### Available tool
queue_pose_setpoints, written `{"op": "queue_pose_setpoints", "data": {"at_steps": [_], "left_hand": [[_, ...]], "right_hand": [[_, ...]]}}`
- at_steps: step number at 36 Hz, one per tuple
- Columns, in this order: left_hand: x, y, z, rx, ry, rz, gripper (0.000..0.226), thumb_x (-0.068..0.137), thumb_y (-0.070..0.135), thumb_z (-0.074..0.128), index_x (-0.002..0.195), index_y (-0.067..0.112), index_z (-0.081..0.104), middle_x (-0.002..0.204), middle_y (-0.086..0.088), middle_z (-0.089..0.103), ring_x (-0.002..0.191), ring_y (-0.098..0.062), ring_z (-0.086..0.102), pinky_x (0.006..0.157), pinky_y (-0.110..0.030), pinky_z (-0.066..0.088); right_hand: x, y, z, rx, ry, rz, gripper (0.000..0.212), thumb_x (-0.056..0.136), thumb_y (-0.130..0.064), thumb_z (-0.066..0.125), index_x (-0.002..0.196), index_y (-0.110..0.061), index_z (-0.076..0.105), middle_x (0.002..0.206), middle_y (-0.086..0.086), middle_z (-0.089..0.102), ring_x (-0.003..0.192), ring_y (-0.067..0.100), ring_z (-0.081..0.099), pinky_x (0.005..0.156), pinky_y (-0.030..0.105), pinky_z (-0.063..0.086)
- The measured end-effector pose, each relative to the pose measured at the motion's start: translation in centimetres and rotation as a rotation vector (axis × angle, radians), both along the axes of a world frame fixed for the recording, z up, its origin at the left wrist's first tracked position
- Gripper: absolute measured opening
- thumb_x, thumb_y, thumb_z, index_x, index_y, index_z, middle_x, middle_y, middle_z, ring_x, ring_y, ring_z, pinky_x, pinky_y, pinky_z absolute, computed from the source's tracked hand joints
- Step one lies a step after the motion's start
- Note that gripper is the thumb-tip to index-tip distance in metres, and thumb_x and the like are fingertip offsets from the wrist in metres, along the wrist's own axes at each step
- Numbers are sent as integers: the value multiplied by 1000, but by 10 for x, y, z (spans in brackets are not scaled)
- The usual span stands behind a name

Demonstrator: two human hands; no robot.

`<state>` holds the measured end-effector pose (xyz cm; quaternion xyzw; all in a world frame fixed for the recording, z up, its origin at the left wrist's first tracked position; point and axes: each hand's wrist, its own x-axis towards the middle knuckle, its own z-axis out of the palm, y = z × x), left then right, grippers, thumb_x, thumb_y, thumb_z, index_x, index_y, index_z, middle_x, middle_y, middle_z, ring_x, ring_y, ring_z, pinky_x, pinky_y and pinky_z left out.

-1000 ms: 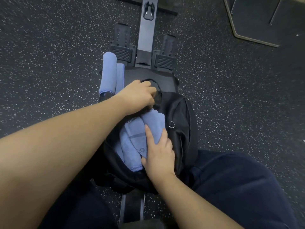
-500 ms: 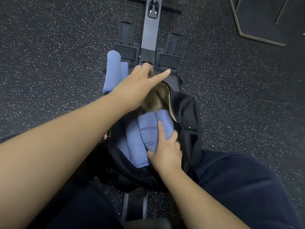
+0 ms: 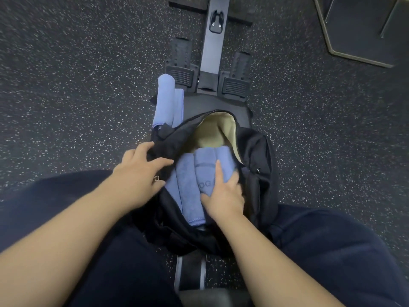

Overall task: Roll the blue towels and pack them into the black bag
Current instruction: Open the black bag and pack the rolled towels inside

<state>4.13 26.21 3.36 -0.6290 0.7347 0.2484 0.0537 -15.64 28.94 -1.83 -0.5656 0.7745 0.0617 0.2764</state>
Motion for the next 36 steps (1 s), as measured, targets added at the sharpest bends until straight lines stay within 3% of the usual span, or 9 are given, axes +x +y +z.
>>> {"op": "queue_pose_setpoints", "data": {"at_steps": [5,11,13,15,17,20,23,30,36], "left_hand": [[-17,-1,-16,47,-55,74,73,90,45,58,149,26,19,148,-7,14,128,-34,31,99,-49,40],[-42,8,-23,-93,14,3,53,83,22,68,124,12,35,131,-12,30,102,-38,52,81,-50,50],[-43,12,-24,-95,-21,-27,40,90,16,56,124,18,35,146,-13,16,109,-37,48,82,-46,49],[-42,15,-25,-78,-78,-52,33,94,19,49,124,25,38,153,-13,0,117,-36,41,84,-44,46],[-40,19,-26,-60,-163,-56,34,94,25,49,127,28,42,155,-11,-4,121,-34,36,86,-42,45],[-35,21,-20,2,-247,51,48,91,28,53,136,22,37,147,-8,12,120,-32,37,88,-40,44],[-26,19,-10,99,-207,223,54,87,24,57,134,15,30,129,-9,26,115,-35,44,87,-43,43],[-16,18,-4,88,37,327,54,81,-2,48,131,5,30,114,-15,31,99,-45,55,75,-41,36],[-15,26,7,54,205,278,83,79,-7,40,150,25,10,106,-6,25,73,-32,47,77,-37,43]], "right_hand": [[-7,9,5,27,-3,116,84,94,-52,44,150,-32,-15,155,16,-25,143,34,7,110,42,25],[-13,31,17,-52,77,320,74,99,-43,38,153,-22,-7,157,11,-24,145,29,-21,117,42,7],[-13,34,21,-138,122,380,75,94,-39,49,154,-21,7,159,12,-12,146,33,-11,117,45,9],[-14,31,20,-314,202,406,80,74,-37,74,144,-16,42,154,16,28,141,39,26,109,51,30],[-18,27,12,-393,274,424,77,55,-31,86,127,-15,62,139,14,51,126,39,50,105,56,33],[-30,20,14,-362,371,445,74,56,-22,84,126,-16,62,140,12,51,124,39,51,108,60,1],[-45,12,24,-279,477,358,74,72,-18,71,141,-19,45,148,9,40,129,34,44,105,64,-12],[-88,11,39,-361,580,269,59,41,-8,87,95,-12,65,75,9,58,79,32,62,99,76,15],[-105,16,50,-473,535,423,87,43,1,72,127,-16,59,95,8,58,90,29,61,99,73,9]]}}
